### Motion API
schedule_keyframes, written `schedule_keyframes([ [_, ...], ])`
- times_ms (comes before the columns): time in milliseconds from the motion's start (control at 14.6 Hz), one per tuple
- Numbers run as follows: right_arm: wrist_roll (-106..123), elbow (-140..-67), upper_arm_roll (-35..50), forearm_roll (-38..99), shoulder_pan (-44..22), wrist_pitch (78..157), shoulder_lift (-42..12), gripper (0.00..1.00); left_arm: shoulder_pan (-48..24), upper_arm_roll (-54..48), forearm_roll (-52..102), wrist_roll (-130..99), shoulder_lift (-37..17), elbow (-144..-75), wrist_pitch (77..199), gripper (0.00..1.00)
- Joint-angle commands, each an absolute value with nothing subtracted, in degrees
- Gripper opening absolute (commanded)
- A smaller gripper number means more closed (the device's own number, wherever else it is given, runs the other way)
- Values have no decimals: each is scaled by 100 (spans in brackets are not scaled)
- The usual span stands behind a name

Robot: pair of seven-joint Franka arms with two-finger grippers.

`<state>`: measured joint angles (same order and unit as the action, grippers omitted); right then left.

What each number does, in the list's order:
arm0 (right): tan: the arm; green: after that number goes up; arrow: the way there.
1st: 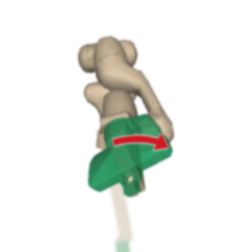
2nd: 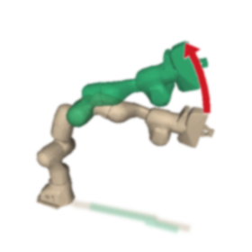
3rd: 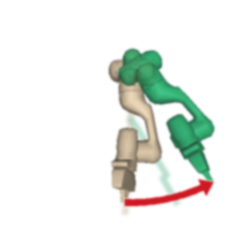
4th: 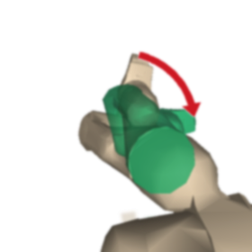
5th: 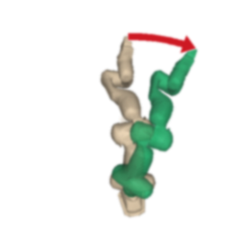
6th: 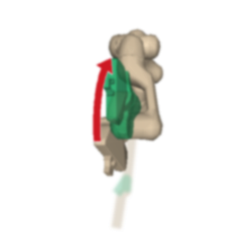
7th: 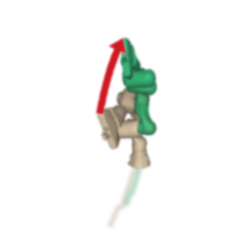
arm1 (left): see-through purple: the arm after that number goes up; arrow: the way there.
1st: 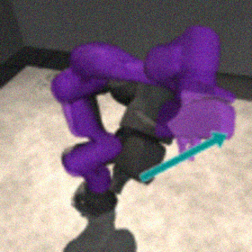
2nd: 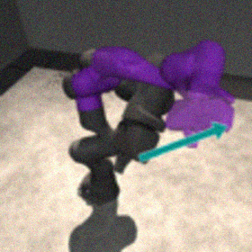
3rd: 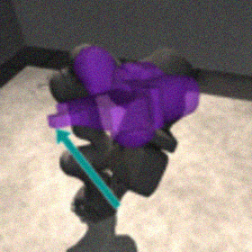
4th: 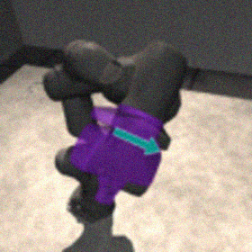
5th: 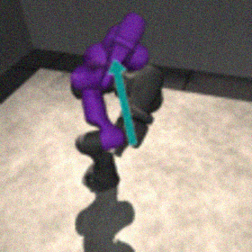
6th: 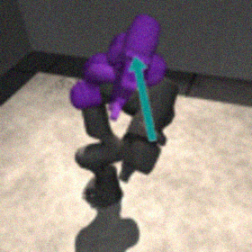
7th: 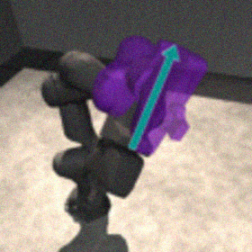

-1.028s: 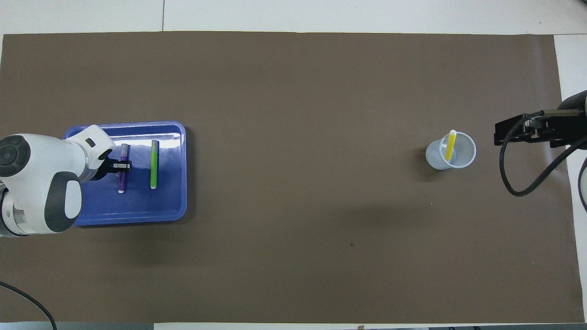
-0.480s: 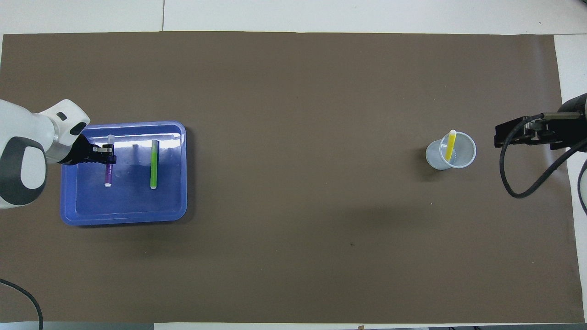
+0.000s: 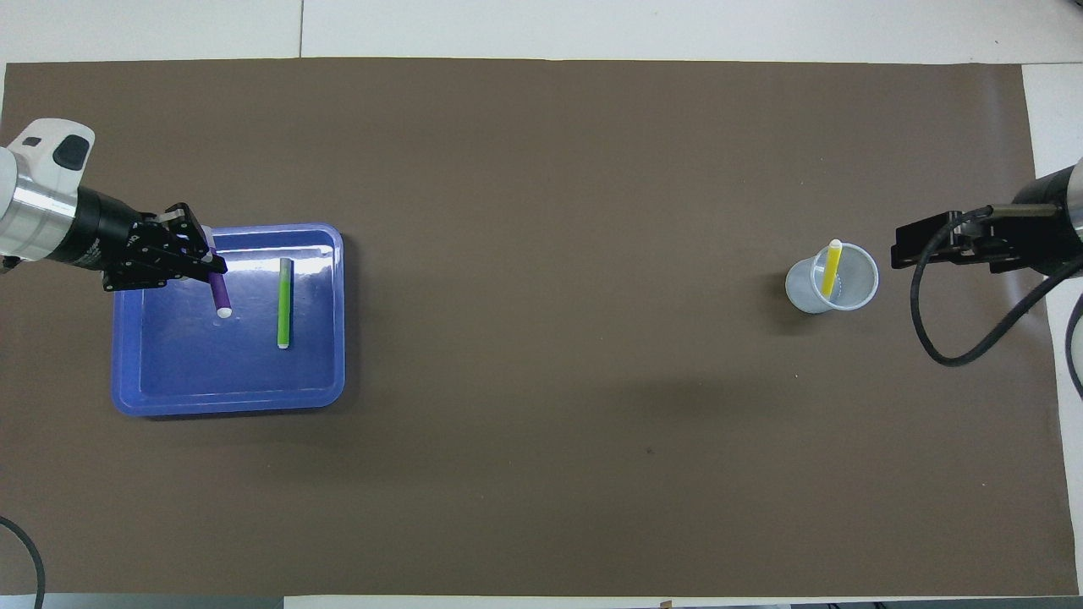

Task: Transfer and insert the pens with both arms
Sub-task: 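Grasp the purple pen in the tray with the left gripper, then lift the purple pen with the left gripper while the right gripper approaches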

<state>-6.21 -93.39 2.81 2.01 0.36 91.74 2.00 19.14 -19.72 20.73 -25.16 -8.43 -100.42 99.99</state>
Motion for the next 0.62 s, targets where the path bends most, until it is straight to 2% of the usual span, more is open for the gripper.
schedule_keyframes([
  [0,-510,-9492,299,334,132,9343,299,100,1907,-2266,2574,-4098,-801,-9686,9616,0],
  [343,-554,-9492,308,473,70,9431,290,100,1907,-2908,3627,-7042,-449,-9694,9887,0],
  [548,-562,-9510,299,1641,132,9666,281,100,1907,-3259,4304,-7987,-404,-9764,10142,0],
])
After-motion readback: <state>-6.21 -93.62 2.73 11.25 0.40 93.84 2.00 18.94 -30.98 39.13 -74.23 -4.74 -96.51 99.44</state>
